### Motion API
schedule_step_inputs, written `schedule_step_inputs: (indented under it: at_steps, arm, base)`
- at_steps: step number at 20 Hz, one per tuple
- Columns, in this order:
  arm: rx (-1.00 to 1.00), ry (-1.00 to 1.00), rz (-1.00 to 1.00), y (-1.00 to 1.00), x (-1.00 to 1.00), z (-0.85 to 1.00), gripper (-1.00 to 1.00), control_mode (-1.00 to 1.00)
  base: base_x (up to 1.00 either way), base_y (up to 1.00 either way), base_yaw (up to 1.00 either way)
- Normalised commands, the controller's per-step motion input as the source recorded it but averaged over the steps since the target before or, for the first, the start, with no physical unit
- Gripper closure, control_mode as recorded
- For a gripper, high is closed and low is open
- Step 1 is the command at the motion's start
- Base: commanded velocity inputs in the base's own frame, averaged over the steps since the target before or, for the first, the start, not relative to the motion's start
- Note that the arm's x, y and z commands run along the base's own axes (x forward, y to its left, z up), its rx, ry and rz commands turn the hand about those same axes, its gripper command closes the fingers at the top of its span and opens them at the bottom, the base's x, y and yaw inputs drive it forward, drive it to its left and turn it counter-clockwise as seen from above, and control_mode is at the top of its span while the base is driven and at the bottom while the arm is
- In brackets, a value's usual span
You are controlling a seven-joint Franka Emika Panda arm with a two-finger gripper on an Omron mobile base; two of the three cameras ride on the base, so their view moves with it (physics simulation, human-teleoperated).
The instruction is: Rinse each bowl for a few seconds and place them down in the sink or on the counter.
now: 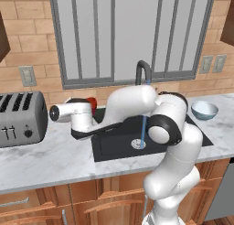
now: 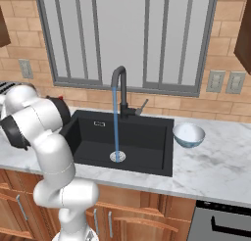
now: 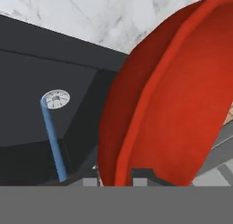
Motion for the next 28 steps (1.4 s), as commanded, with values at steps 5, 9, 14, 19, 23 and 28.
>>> schedule_step_inputs:
  at_steps: [5,9,14,19,23,28]
  arm:
    - [0.03,-0.2,-0.18,-0.22,-0.33,0.29,1.0,-1.0]
    - [0.07,-0.2,-0.11,-0.33,-0.45,0.14,1.0,-1.0]
    - [0.07,-0.17,-0.04,-0.28,-0.33,0.04,1.0,-1.0]
    - [0.14,-0.06,-0.01,-0.39,-0.05,0.0,1.0,-1.0]
    - [0.13,0.0,0.0,-0.38,0.16,-0.03,1.0,-1.0]
    - [0.12,0.0,0.0,-0.34,0.15,-0.01,1.0,-1.0]
  base:
    - [0.0,0.0,0.0]
    - [0.0,0.0,0.0]
    - [0.0,0.0,0.0]
    - [0.0,0.0,0.0]
    - [0.0,0.0,0.0]
    - [0.0,0.0,0.0]
